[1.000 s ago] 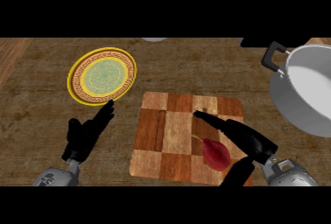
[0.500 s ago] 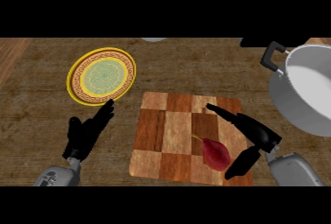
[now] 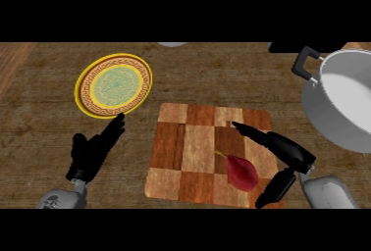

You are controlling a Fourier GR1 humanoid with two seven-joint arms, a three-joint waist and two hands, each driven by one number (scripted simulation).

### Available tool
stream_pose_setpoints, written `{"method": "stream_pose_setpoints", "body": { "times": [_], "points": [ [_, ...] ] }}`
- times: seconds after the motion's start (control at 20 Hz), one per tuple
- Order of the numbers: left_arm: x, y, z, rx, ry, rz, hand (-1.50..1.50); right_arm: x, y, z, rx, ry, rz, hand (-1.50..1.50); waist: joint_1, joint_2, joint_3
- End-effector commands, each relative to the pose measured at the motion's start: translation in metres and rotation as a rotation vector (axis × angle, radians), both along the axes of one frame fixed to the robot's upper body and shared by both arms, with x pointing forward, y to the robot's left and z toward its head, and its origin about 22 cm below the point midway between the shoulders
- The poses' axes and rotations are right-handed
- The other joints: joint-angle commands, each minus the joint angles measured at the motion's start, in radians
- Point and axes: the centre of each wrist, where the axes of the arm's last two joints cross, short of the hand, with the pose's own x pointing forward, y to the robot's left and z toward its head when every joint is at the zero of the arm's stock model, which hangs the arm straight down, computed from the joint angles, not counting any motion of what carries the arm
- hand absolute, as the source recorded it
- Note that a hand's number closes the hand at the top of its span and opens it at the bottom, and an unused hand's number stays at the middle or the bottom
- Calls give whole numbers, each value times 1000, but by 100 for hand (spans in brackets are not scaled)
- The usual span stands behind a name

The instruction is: Pick the pear from the cutting board and place it in the pot

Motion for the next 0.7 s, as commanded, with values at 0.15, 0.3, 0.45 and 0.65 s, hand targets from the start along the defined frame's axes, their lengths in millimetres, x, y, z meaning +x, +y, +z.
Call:
{"method": "stream_pose_setpoints", "body": {
  "times": [0.15,0.3,0.45,0.65],
  "points": [
    [-10,7,-19,-19,15,-7,0,21,11,-41,85,108,-23,-150,7,2,0],
    [5,-13,8,-22,7,3,0,-5,11,-69,96,137,-25,-150,3,1,0],
    [-5,-11,-15,4,2,-6,0,-7,38,-72,110,164,8,-150,1,1,0],
    [-7,2,10,-8,2,-4,0,-7,34,-76,22,-14,97,150,13,0,1]
  ]
}}
